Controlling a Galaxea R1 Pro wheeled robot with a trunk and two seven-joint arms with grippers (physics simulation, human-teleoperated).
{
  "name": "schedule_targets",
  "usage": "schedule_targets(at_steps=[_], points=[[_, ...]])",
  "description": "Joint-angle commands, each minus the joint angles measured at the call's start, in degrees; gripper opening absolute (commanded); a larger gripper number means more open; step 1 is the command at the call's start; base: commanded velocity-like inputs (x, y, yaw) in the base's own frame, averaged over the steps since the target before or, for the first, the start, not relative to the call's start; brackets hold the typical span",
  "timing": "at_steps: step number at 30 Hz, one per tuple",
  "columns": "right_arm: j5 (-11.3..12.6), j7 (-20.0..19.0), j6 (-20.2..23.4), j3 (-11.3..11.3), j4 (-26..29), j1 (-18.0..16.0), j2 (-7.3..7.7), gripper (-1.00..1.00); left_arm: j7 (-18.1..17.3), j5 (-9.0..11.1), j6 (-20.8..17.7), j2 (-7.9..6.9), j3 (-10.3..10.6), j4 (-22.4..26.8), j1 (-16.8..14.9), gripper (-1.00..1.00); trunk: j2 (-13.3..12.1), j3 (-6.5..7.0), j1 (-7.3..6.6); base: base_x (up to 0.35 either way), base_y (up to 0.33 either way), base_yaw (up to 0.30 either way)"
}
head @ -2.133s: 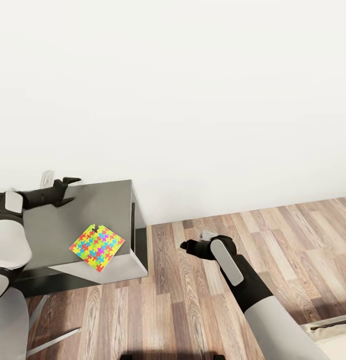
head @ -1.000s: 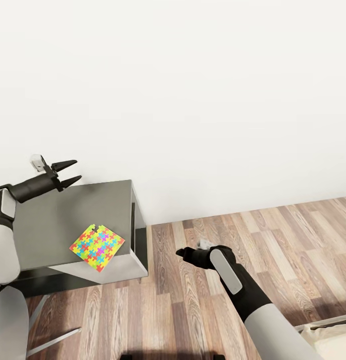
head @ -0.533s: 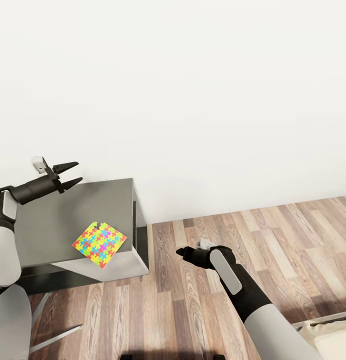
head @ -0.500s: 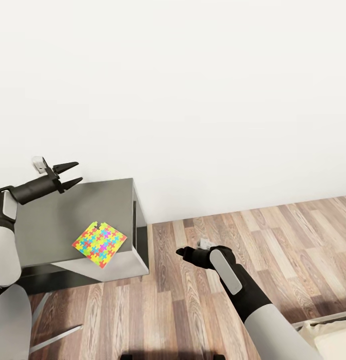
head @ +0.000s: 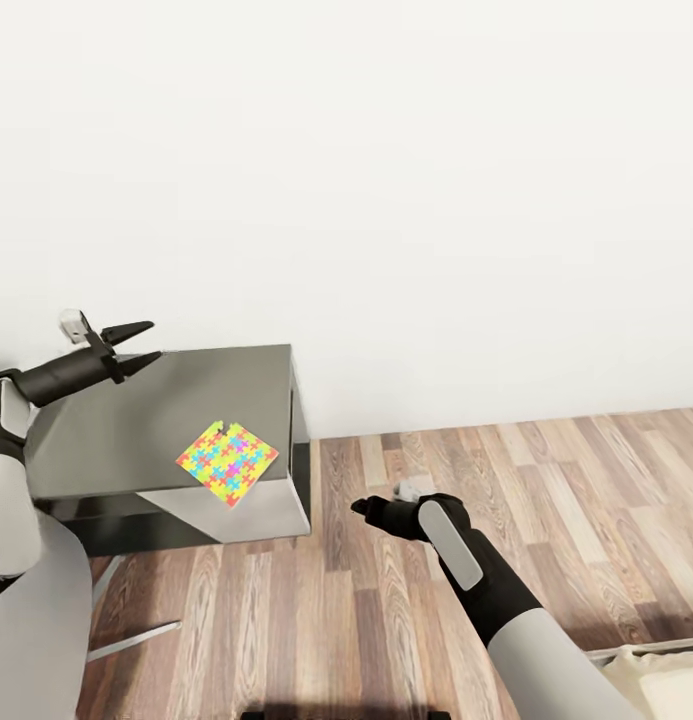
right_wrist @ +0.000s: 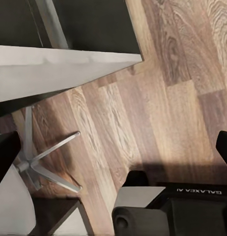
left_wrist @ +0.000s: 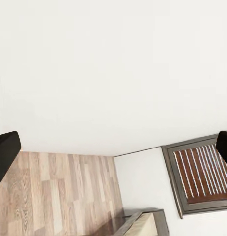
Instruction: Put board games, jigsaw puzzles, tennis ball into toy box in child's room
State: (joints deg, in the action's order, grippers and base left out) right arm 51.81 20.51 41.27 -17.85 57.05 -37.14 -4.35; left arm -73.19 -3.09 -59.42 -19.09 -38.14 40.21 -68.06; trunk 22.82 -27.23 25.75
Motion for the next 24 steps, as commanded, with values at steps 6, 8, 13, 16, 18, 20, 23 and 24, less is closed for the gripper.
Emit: schedule_targets(at_steps=[6,8,13,16,18,20,23,24], points=[[0.78,-1.92,0.10,-0.08,-0.14,-0.04,0.01,1.00,-2.54,-0.19,-0.58,0.13,2.60,2.57,0.98,1.00,0.10,-0.02,0.03,-0.020,0.000,0.253],[0.76,-5.13,0.11,-0.03,-0.52,-0.04,0.05,1.00,-4.32,-0.17,-0.58,0.16,4.95,3.18,1.36,1.00,0.10,-0.01,0.03,-0.006,0.000,0.232],[0.44,-13.10,0.03,0.00,-2.52,-0.04,-0.15,1.00,-7.14,-0.13,-0.58,0.23,9.49,3.66,1.68,1.00,0.10,0.00,0.03,-0.003,0.000,0.148],[0.29,-15.56,-0.30,0.00,-3.43,-0.04,-0.28,1.00,-7.71,-0.11,-0.58,0.25,11.17,3.69,1.70,1.00,0.10,0.00,0.03,-0.001,0.000,0.058],[0.36,-17.02,-0.94,0.01,-3.95,-0.04,-0.18,1.00,-7.94,-0.09,-0.58,0.27,12.22,3.61,1.61,1.00,0.10,0.00,0.03,0.000,0.000,0.026],[0.49,-18.22,-1.80,-0.01,-4.34,0.01,0.01,1.00,-8.00,-0.09,-0.58,0.38,13.02,3.46,1.22,1.00,0.10,0.00,0.03,0.000,0.000,0.013],[0.52,-18.52,-2.03,-0.04,-4.59,0.03,-0.02,1.00,-8.01,-0.09,-0.58,0.77,13.23,3.41,1.10,1.00,0.10,0.00,0.03,0.000,0.000,0.005],[0.51,-18.59,-2.09,-0.05,-4.70,0.04,-0.02,1.00,-8.01,-0.10,-0.58,0.92,13.27,3.38,1.08,1.00,0.10,0.00,0.03,0.000,0.000,0.003]])
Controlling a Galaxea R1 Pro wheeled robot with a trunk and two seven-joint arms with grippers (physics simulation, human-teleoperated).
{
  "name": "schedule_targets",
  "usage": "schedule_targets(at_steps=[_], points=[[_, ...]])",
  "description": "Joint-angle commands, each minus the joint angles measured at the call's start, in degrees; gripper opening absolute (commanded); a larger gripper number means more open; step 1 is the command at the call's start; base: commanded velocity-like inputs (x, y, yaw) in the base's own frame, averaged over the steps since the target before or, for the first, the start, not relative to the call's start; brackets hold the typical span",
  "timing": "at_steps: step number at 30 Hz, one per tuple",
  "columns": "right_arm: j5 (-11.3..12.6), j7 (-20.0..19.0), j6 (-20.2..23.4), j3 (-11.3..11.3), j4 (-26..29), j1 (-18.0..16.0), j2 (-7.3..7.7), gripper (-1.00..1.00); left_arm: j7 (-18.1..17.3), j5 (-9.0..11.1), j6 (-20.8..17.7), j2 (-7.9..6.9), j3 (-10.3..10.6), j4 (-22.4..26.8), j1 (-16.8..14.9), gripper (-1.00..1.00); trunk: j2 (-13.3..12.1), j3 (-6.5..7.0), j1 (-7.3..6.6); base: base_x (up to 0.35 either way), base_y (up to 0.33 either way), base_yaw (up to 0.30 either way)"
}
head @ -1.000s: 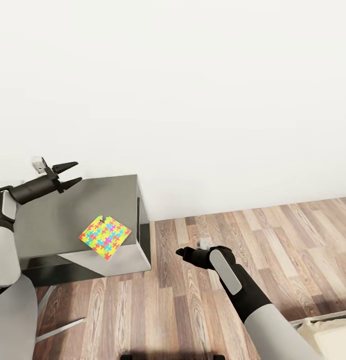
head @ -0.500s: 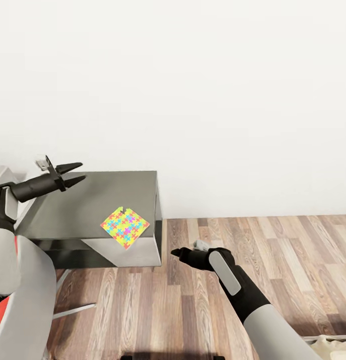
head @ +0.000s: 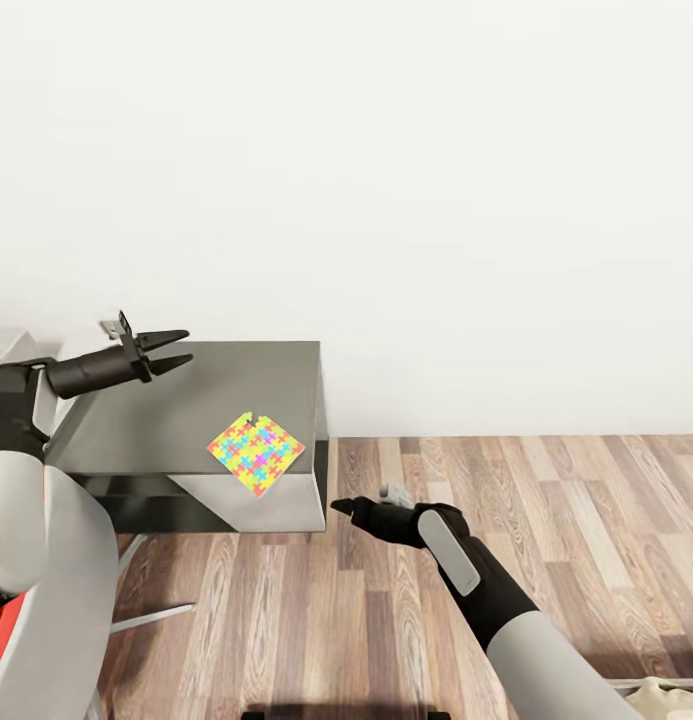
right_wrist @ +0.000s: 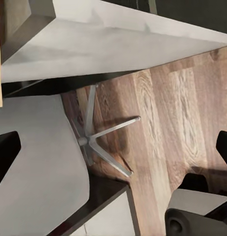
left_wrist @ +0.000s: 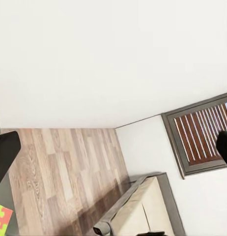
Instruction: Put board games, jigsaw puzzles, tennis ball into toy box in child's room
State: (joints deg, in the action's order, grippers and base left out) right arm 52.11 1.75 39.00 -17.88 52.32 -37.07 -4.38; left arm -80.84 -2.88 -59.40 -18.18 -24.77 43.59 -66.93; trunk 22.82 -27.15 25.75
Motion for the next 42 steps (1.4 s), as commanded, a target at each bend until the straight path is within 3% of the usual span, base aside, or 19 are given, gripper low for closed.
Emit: schedule_targets(at_steps=[1,8,19,27,42], points=[[0.18,0.13,0.13,-0.02,-0.08,-0.03,-0.02,1.00,-0.36,-0.32,-0.60,0.15,-0.07,-0.01,-0.07,1.00,0.10,-0.08,0.03,0.000,0.000,0.003],[0.18,-0.09,-0.04,0.08,-0.78,-0.02,0.15,1.00,-0.37,-0.40,-0.60,1.26,0.05,-0.07,-0.12,1.00,0.10,-0.08,0.03,0.000,0.000,0.001],[0.26,-2.20,-0.24,0.13,-1.34,-0.02,-0.34,1.00,-0.33,-0.60,-0.60,1.51,0.07,-0.01,-0.20,1.00,0.10,-0.08,0.03,0.000,0.000,0.000],[0.54,-3.75,-5.85,-0.05,-3.85,-0.02,-0.68,1.00,-0.40,-0.55,-0.60,1.55,0.17,0.25,-0.14,1.00,0.10,-0.08,0.03,0.000,0.000,0.000],[0.34,-16.43,-7.21,-0.14,-6.12,-0.02,-0.59,1.00,-0.75,-0.32,-0.60,1.48,0.33,0.69,-0.07,1.00,0.10,-0.08,0.03,-0.048,0.032,0.000]])
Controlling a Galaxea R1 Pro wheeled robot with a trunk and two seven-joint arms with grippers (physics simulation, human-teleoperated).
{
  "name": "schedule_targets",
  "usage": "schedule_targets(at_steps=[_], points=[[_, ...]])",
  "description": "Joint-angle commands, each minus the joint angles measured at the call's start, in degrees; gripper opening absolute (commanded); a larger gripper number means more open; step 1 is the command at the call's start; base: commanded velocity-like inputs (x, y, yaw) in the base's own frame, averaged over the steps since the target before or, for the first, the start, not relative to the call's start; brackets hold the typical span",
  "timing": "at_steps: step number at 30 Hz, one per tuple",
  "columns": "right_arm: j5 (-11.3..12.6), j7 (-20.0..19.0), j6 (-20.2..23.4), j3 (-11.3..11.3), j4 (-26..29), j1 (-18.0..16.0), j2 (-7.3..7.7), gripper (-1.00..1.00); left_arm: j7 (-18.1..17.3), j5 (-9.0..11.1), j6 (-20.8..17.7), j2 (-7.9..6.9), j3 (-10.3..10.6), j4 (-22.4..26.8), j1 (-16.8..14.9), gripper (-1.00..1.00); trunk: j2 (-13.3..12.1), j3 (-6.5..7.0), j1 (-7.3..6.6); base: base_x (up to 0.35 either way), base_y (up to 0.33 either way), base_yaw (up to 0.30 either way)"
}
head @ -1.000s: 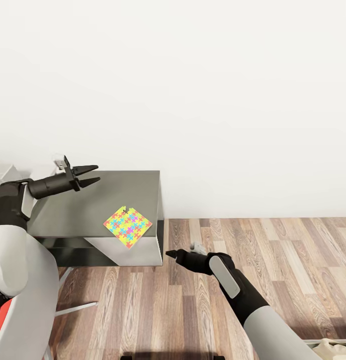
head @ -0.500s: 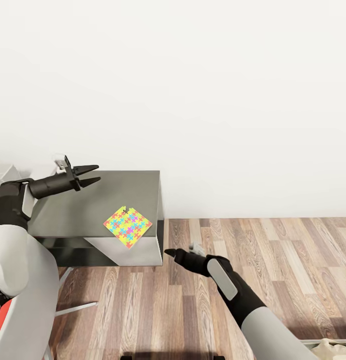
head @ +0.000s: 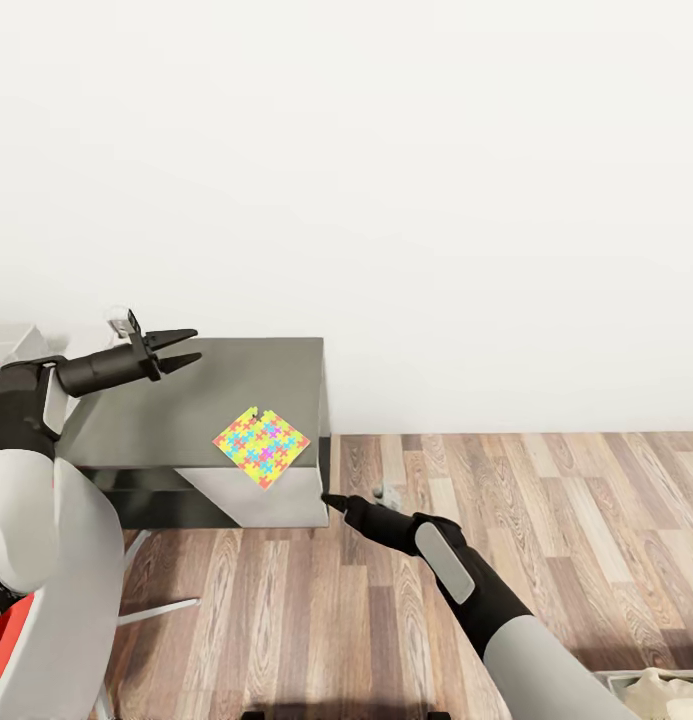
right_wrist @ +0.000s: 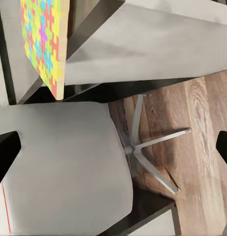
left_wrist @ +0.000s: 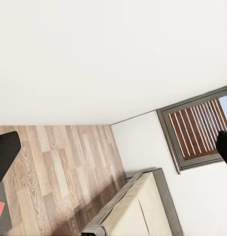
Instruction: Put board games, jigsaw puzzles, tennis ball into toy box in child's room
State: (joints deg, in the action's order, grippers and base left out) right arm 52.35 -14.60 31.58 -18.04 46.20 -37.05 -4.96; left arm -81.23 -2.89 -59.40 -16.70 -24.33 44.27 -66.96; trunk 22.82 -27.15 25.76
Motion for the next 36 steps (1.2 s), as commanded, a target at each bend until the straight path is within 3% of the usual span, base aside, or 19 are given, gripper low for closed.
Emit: schedule_targets(at_steps=[1,14,36], points=[[0.10,-0.45,0.23,0.02,-0.05,-0.04,0.00,1.00,-0.39,-0.31,-0.60,0.00,-0.10,0.01,-0.04,1.00,0.10,-0.09,0.02,-0.071,0.051,0.000],[0.00,-5.09,0.41,0.02,-0.85,-0.04,0.23,1.00,-0.50,-0.20,-0.60,0.01,-0.15,2.12,0.19,1.00,0.10,-0.09,0.02,-0.055,0.104,0.000],[-0.13,-5.61,0.13,0.02,-0.87,-0.04,0.37,1.00,-0.51,-0.19,-0.60,0.03,-0.23,2.48,0.33,1.00,0.10,-0.09,0.02,-0.007,0.014,0.000]])
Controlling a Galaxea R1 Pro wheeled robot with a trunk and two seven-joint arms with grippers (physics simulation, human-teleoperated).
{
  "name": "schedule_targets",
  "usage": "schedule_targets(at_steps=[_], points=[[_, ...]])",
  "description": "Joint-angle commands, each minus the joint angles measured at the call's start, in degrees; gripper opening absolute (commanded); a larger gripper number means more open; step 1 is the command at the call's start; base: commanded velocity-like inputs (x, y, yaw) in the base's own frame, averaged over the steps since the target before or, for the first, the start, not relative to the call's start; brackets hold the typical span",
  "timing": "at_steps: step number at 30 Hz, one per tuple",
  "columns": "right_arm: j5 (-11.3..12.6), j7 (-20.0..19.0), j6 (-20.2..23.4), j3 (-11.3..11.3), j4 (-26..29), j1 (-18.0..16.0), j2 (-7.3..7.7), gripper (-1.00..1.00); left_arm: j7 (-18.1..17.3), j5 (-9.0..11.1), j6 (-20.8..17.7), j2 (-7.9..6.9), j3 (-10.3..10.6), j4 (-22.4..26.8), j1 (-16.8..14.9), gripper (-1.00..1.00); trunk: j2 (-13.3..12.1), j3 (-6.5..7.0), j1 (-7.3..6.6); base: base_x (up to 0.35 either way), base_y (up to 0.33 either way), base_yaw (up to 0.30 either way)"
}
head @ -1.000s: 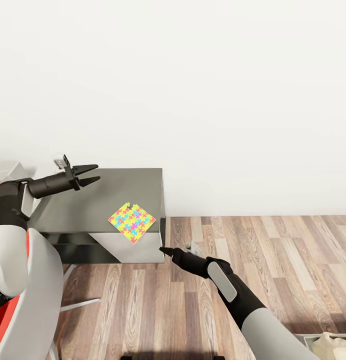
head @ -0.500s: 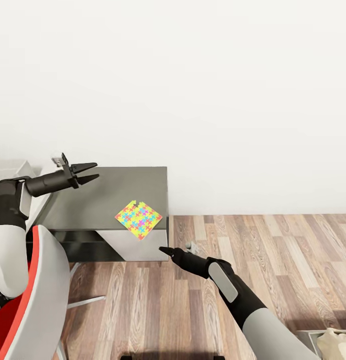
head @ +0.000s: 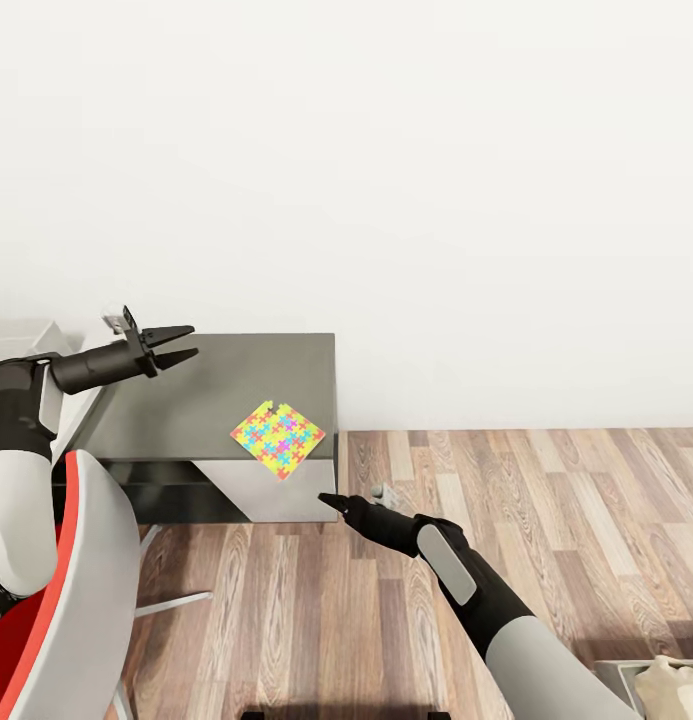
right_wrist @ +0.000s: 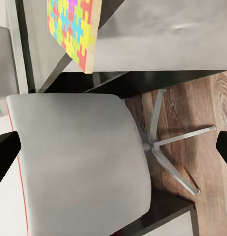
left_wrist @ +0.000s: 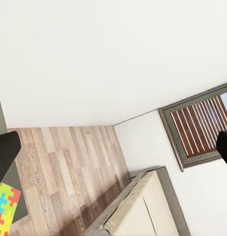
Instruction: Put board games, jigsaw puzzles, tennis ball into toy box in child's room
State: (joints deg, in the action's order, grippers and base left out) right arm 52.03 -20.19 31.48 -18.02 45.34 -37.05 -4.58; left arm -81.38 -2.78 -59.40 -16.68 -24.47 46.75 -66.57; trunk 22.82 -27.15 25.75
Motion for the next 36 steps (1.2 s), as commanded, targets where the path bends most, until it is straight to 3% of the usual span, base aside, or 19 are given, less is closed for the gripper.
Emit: schedule_targets(at_steps=[1,24,36], points=[[0.16,-0.03,0.21,0.01,0.00,-0.04,-0.07,1.00,-0.36,-0.30,-0.60,0.00,-0.09,0.01,-0.05,1.00,0.10,-0.08,0.03,0.000,0.000,0.000],[0.42,0.06,-1.80,-0.02,-0.17,-0.04,-0.88,1.00,-0.44,-0.24,-0.60,-1.14,-0.36,-0.16,0.50,1.00,0.10,-0.08,0.03,0.000,0.024,0.000],[0.38,0.06,-2.10,-0.06,-2.27,-0.04,-1.08,1.00,-0.45,-0.55,-0.60,-1.65,-0.61,-0.59,3.77,1.00,0.10,-0.08,0.03,0.000,0.000,0.000]])
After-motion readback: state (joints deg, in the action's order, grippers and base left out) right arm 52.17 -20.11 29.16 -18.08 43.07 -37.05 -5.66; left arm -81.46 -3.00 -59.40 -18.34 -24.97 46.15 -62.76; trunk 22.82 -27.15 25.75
